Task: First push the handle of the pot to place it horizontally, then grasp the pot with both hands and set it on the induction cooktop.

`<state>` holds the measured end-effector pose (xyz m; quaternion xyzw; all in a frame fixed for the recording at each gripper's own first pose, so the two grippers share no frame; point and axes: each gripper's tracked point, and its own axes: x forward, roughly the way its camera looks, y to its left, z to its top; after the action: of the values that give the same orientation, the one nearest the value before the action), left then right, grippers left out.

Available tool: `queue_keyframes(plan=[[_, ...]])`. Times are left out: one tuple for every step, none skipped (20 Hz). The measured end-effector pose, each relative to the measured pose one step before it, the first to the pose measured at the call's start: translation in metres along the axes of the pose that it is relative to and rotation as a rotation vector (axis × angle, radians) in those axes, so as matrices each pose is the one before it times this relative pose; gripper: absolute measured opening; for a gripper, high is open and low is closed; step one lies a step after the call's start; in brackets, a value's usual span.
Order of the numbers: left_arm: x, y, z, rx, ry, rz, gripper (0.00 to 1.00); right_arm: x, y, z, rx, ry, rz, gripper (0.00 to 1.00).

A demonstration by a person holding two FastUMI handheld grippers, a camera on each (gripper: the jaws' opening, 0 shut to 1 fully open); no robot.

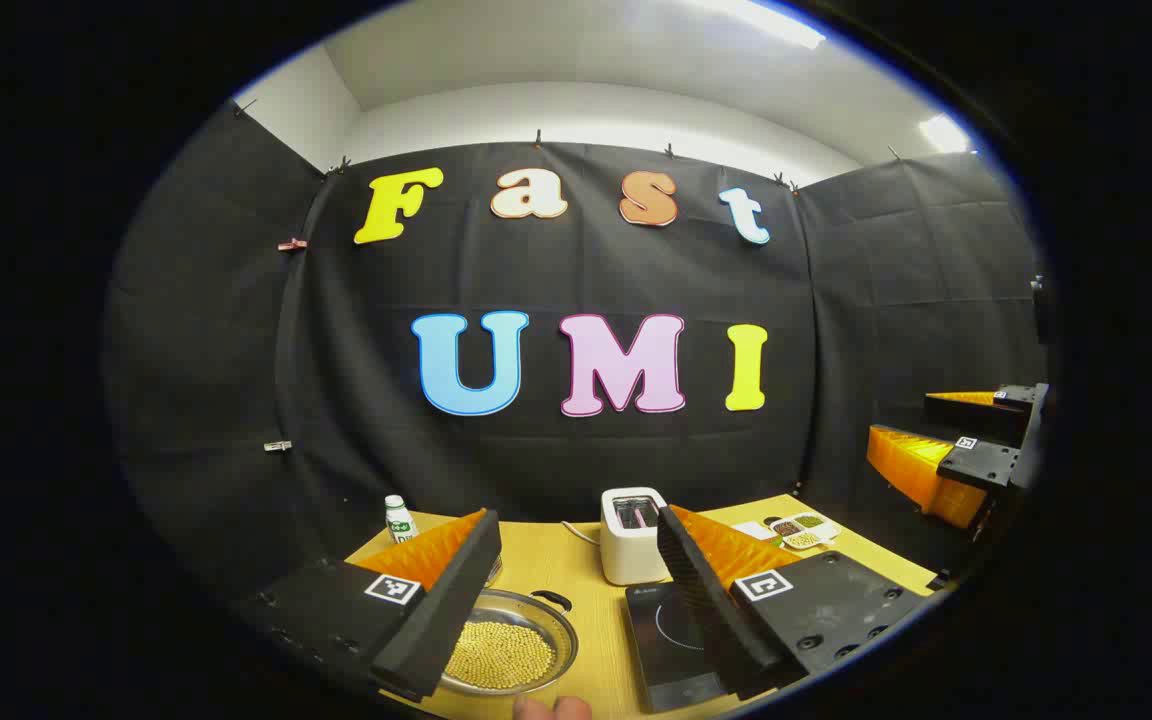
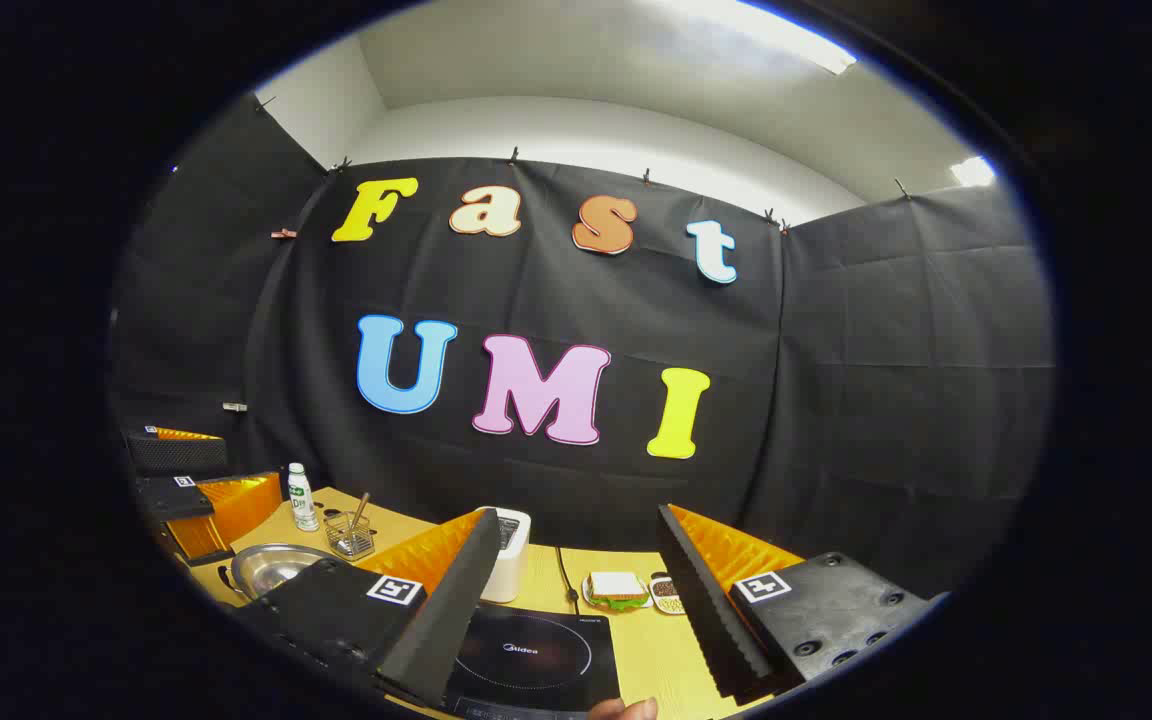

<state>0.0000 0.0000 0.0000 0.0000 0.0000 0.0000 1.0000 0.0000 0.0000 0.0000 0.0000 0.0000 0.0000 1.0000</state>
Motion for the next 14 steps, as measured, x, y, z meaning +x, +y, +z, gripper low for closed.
queue_keyframes(plan=[[0.00059, -0.00054, -0.00075, 0.00005, -0.00119, 0.00014, 0.98, 0.00021, -0.00046, -0.00043, 0.00028, 0.00120, 0.00008, 0.97], [-0.00112, -0.00011, 0.00007, 0.00080, 0.00012, 0.00189, 0.98, 0.00005, -0.00021, -0.00046, 0.00025, 0.00156, 0.00166, 0.97], [0.00030, 0.00047, -0.00102, 0.00015, 0.00107, 0.00332, 0.98, 0.00021, -0.00014, 0.00021, -0.00066, 0.00094, -0.00032, 0.97], [0.00027, -0.00008, 0.00053, -0.00135, 0.00024, 0.00145, 0.98, -0.00007, -0.00013, 0.00033, -0.00089, -0.00142, -0.00003, 0.97], [-0.00043, -0.00053, -0.00184, -0.00161, 0.00183, -0.00043, 0.98, 0.00030, -0.00026, 0.00045, -0.00210, -0.00184, -0.00062, 0.97], [0.00008, 0.00012, -0.00035, -0.00039, 0.00234, 0.00071, 0.98, 0.00014, -0.00013, 0.00026, -0.00154, -0.00057, -0.00056, 0.97], [0.00008, 0.00075, -0.00110, -0.00002, 0.00172, 0.00099, 0.98, 0.00000, 0.00072, -0.00030, -0.00071, -0.00063, 0.00053, 0.97], [0.00009, 0.00059, 0.00091, -0.00038, -0.00015, 0.00221, 0.98, -0.00006, 0.00037, 0.00076, -0.00011, -0.00176, 0.00085, 0.97], [-0.00029, 0.00019, -0.00086, -0.00203, -0.00036, -0.00017, 0.98, 0.00005, 0.00010, 0.00031, -0.00131, -0.00212, 0.00014, 0.97], [0.00043, 0.00014, 0.00024, -0.00226, 0.00011, -0.00070, 0.98, 0.00045, 0.00064, -0.00017, -0.00273, -0.00051, 0.00055, 0.97], [0.00086, 0.00033, -0.00035, -0.00161, 0.00032, -0.00117, 0.98, -0.00024, 0.00043, -0.00016, -0.00332, -0.00066, 0.00101, 0.97], [0.00008, -0.00036, 0.00045, 0.00037, 0.00023, -0.00091, 0.98, 0.00072, 0.00016, 0.00046, -0.00335, -0.00098, -0.00029, 0.97], [0.00003, 0.00004, -0.00059, 0.00093, 0.00008, -0.00032, 0.98, 0.00005, -0.00001, 0.00034, -0.00069, -0.00011, -0.00105, 0.97], [0.00033, -0.00037, 0.00009, 0.00159, 0.00055, -0.00011, 0.98, 0.00058, -0.00005, -0.00024, 0.00245, 0.00004, 0.00056, 0.97]])
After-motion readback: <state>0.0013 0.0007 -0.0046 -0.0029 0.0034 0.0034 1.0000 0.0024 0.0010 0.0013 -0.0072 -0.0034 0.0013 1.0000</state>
